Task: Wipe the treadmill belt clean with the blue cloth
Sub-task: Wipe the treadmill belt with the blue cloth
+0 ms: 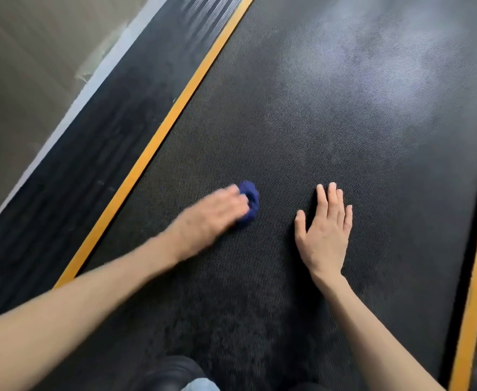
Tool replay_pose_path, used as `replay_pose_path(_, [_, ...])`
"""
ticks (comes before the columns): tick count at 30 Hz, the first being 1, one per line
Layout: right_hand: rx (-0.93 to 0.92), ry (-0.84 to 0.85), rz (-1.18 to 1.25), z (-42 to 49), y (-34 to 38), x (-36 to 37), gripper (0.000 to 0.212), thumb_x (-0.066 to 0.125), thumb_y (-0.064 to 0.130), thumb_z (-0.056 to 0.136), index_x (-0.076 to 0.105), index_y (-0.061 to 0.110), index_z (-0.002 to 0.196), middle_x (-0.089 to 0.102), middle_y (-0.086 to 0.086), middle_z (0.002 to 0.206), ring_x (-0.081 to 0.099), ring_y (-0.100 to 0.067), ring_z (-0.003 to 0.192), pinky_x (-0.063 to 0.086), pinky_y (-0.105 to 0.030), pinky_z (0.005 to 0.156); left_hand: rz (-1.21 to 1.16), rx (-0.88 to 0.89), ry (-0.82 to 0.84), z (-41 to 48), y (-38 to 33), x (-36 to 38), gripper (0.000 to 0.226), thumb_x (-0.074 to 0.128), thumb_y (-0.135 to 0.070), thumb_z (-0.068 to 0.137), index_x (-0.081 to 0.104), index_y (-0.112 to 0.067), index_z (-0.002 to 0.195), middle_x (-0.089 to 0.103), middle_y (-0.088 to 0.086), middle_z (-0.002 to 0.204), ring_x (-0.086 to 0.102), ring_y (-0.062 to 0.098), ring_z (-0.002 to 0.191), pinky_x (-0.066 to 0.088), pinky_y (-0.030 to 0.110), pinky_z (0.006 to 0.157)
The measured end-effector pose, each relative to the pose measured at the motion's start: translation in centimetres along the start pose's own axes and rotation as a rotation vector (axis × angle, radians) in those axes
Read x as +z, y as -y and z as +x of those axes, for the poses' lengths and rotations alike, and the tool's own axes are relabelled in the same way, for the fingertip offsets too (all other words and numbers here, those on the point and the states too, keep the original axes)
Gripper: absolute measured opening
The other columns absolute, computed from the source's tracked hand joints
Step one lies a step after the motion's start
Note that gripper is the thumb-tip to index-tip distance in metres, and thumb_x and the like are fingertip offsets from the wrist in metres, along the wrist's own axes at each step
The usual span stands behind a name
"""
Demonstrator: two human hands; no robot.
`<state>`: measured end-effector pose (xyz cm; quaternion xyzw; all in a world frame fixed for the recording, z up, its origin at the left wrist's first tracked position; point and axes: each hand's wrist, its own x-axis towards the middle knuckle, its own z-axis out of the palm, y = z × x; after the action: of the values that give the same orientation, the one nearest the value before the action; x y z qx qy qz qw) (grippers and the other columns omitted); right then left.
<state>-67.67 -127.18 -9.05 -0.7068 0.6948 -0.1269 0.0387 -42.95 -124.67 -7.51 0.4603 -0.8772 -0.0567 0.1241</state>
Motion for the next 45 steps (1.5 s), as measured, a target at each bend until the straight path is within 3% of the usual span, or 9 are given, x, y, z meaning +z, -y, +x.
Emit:
replay_pose_path(6, [0.008,0.01,-0.005,-0.1,0.1,0.0,0.062,0.032,0.043,0.09,0.03,0.012,0.145,0.022,-0.007,0.154,0.014,-0.02,0.144,0.005,-0.04,0.118,-0.29,-0.59,-0.183,2.5,4.5,-0.8,0.033,0.058,-0.005,0.087,0.058,0.0,0.119,0.054,0.016,0.131,0.035,0.027,0.134,0.018,0.022,0.112])
replay_pose_path(12, [0.017,-0.01,-0.007,0.0,0.1,0.4,0.062,0.036,0.041,0.088,0.035,0.011,0.143,0.028,-0.008,0.152,0.021,-0.022,0.142,0.01,-0.042,0.117,-0.403,0.006,0.147,-0.8,-8.6,2.3,0.027,0.045,-0.011,0.094,0.058,0.0,0.114,0.057,0.018,0.124,0.043,0.03,0.125,0.024,0.033,0.109])
replay_pose_path(16, [0.001,-0.005,-0.011,-0.1,-0.1,0.4,0.061,0.037,0.041,0.089,0.034,0.012,0.143,0.027,-0.008,0.153,0.02,-0.022,0.142,0.01,-0.041,0.117,-0.323,0.253,0.167,-1.7,-7.7,2.1,0.036,0.04,-0.008,0.091,0.056,0.003,0.121,0.054,0.015,0.131,0.04,0.027,0.129,0.01,0.03,0.116])
replay_pose_path(21, [0.0,0.012,0.009,-0.1,-0.1,0.2,0.061,0.036,0.042,0.091,0.03,0.013,0.145,0.022,-0.007,0.154,0.014,-0.02,0.144,0.005,-0.039,0.118,-0.2,-0.212,-0.063,1.1,3.4,0.0,0.037,0.052,0.009,0.082,0.06,0.001,0.117,0.059,0.016,0.122,0.048,0.03,0.122,0.029,0.036,0.109])
replay_pose_path(24, [0.003,-0.001,0.013,-0.1,0.1,0.2,0.061,0.036,0.041,0.09,0.031,0.012,0.144,0.023,-0.007,0.154,0.015,-0.02,0.144,0.005,-0.04,0.118,-0.231,-0.427,-0.125,1.6,5.5,-2.0,0.032,0.059,-0.007,0.083,0.063,-0.003,0.114,0.063,0.014,0.118,0.056,0.029,0.115,0.035,0.031,0.103])
replay_pose_path(29, [0.008,-0.001,0.02,-0.1,0.0,0.3,0.062,0.035,0.042,0.089,0.033,0.012,0.143,0.025,-0.008,0.154,0.017,-0.021,0.143,0.008,-0.041,0.117,-0.184,0.008,0.09,0.3,-2.5,-1.1,0.031,0.058,-0.033,0.085,0.06,-0.011,0.107,0.065,0.004,0.102,0.052,0.02,0.086,0.043,0.033,0.08])
replay_pose_path(35, [0.001,0.006,0.012,-0.1,0.0,0.3,0.062,0.035,0.042,0.09,0.031,0.013,0.144,0.024,-0.007,0.154,0.016,-0.02,0.144,0.007,-0.04,0.118,-0.105,0.094,0.089,-1.7,-5.2,1.4,0.038,0.044,-0.017,0.095,0.049,-0.007,0.131,0.048,0.009,0.138,0.038,0.022,0.133,0.028,0.039,0.112])
replay_pose_path(38, [0.008,0.004,0.02,-0.2,-0.1,0.2,0.062,0.034,0.042,0.09,0.03,0.013,0.145,0.023,-0.006,0.154,0.015,-0.019,0.144,0.006,-0.039,0.118,-0.122,0.224,0.158,-0.8,-2.5,1.2,0.045,0.037,-0.003,0.09,0.046,-0.007,0.134,0.045,0.006,0.141,0.033,0.023,0.136,0.025,0.039,0.113])
replay_pose_path(45, [0.002,0.003,0.043,-0.2,0.0,0.0,0.061,0.034,0.042,0.091,0.031,0.013,0.144,0.023,-0.005,0.154,0.015,-0.019,0.144,0.006,-0.039,0.118,-0.018,-0.337,-0.011,1.0,6.4,-1.1,0.058,0.055,0.017,0.075,0.052,-0.005,0.129,0.053,0.011,0.133,0.045,0.029,0.127,0.023,0.033,0.112])
